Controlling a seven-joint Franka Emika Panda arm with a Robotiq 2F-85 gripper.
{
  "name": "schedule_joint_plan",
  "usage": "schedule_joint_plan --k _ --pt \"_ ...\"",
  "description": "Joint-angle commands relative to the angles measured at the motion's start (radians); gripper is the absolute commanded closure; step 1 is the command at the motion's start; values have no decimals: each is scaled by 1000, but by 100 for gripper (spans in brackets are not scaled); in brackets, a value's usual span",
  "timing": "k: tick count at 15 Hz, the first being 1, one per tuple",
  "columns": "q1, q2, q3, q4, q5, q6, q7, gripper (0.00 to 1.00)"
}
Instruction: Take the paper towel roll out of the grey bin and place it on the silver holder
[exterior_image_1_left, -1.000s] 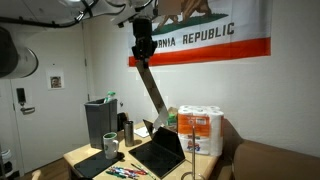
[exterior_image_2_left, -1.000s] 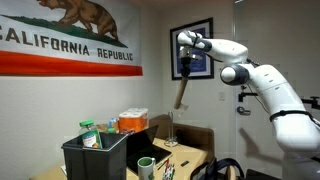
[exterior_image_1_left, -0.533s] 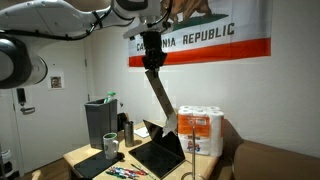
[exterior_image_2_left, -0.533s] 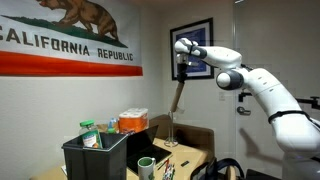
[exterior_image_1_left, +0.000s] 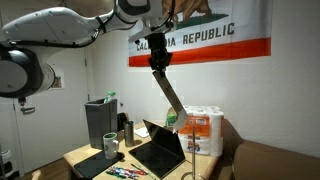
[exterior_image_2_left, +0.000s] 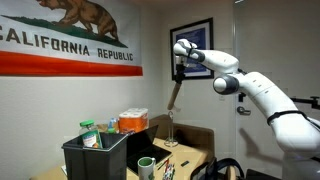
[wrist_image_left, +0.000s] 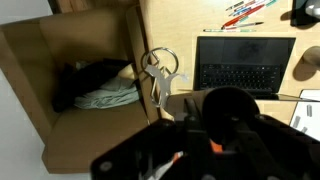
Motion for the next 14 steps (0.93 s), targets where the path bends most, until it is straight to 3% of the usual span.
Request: schedule_joint_plan --k 1,10,11,12,14 --pt "-5 -19 -12 -41 -10 58 29 96" --pt "-37 -22 -38 -57 -17 53 35 95" --pt "-40 48 -46 67 -9 -2 34 95" --pt "-40 -19 -42 -57 -14 48 34 95" --pt "-45 -14 -37 -59 -3 43 33 95"
